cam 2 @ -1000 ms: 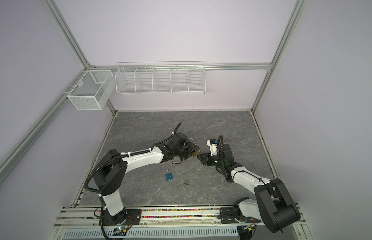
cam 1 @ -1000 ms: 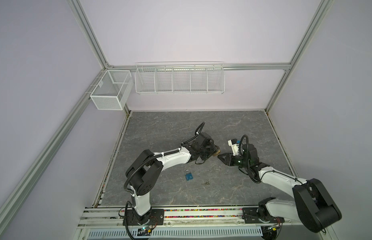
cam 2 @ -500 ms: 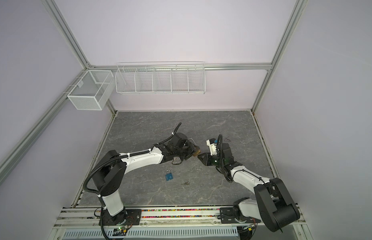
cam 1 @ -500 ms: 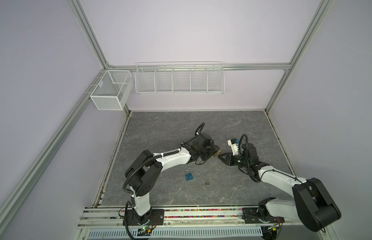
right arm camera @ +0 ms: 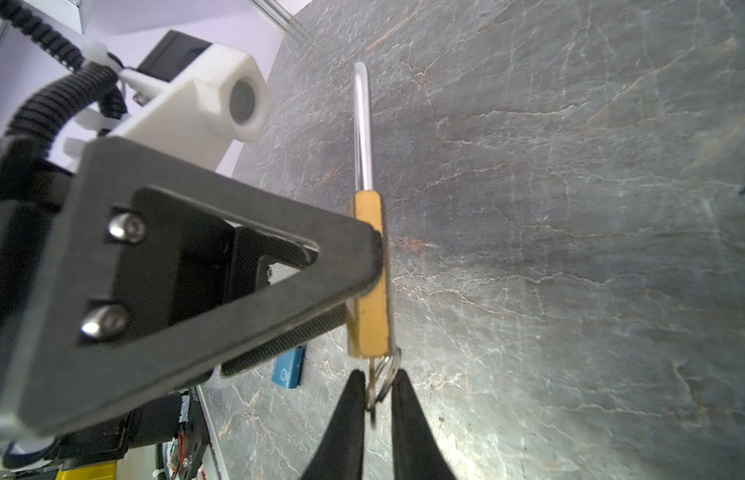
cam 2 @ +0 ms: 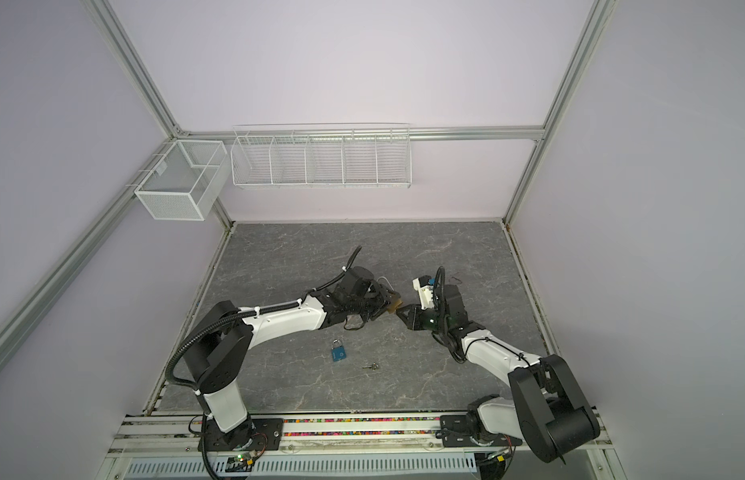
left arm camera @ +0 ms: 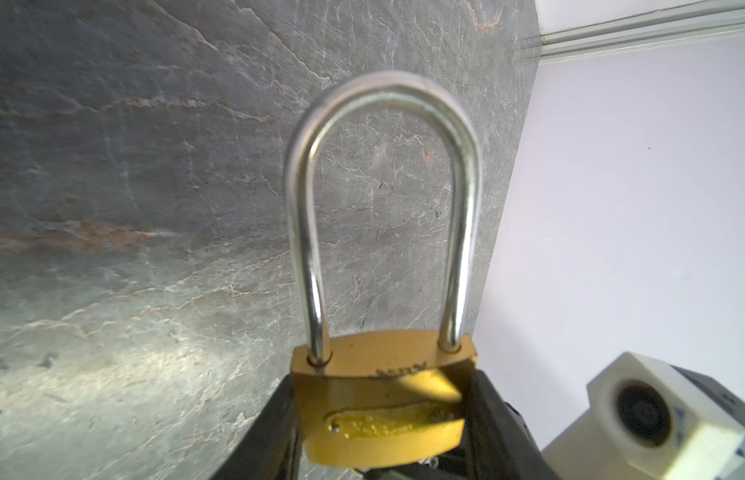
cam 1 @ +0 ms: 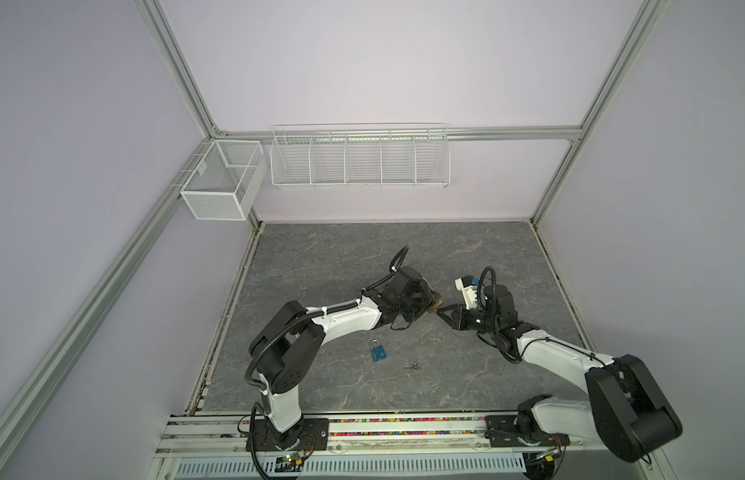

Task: Unlock with the key

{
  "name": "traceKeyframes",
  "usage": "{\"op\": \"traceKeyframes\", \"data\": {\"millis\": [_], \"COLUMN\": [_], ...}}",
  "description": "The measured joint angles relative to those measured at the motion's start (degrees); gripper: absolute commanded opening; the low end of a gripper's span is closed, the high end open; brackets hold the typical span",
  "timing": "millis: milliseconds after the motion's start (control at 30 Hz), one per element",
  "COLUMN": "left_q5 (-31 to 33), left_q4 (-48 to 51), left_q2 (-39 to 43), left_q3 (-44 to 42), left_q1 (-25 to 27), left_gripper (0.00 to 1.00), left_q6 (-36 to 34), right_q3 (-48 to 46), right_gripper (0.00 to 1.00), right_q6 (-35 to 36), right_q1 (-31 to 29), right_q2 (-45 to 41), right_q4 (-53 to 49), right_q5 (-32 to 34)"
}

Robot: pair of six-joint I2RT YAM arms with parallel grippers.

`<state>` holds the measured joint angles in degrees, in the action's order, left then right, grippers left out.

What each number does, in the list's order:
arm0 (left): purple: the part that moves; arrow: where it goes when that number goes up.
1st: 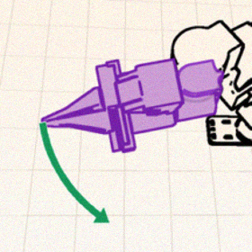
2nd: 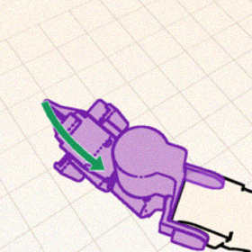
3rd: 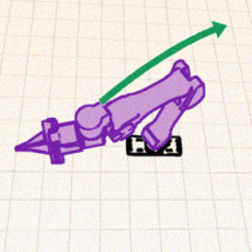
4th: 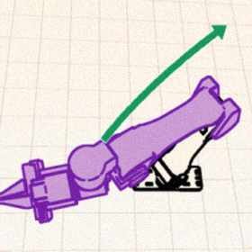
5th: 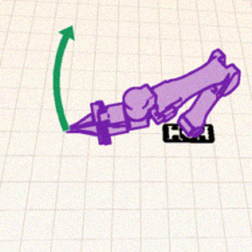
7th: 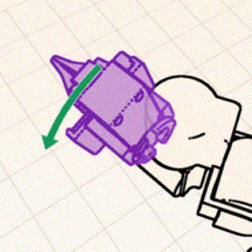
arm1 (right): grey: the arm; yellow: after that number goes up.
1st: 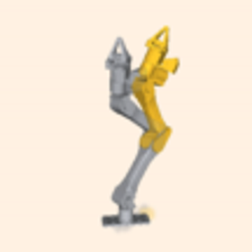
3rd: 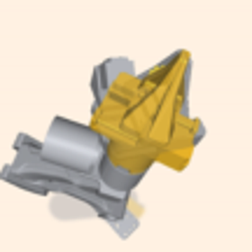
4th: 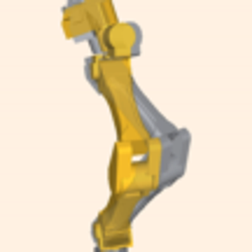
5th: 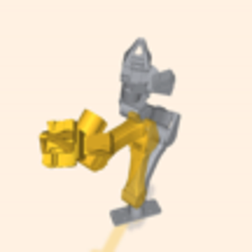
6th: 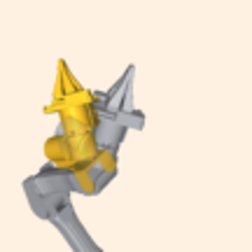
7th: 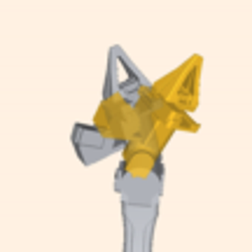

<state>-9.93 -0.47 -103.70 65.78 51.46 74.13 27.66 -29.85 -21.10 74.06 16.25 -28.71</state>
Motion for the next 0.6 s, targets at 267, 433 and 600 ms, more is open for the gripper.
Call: {"op": "traceKeyframes", "data": {"millis": [267,433,600], "left_q5": [0.68,1.66,3.39], "left_q4": [-1.53,-7.21,-10.47], "left_q2": [0.09,0.52,1.81], "left_q3": [-0.79,-4.44,-7.13], "left_q1": [0.07,0.39,0.76], "left_gripper": [0.00,0.00,0.00], "left_q6": [0.50,0.50,-0.02], "right_q3": [0.31,0.33,0.63], "right_gripper": [0.06,0.06,0.06], "right_q6": [-0.20,-1.97,-4.85], "right_q1": [0.04,0.13,0.13], "right_q2": [0.42,1.36,2.21], "right_q4": [-0.39,-0.13,0.55], "right_q5": [0.00,-0.98,-3.39]}}
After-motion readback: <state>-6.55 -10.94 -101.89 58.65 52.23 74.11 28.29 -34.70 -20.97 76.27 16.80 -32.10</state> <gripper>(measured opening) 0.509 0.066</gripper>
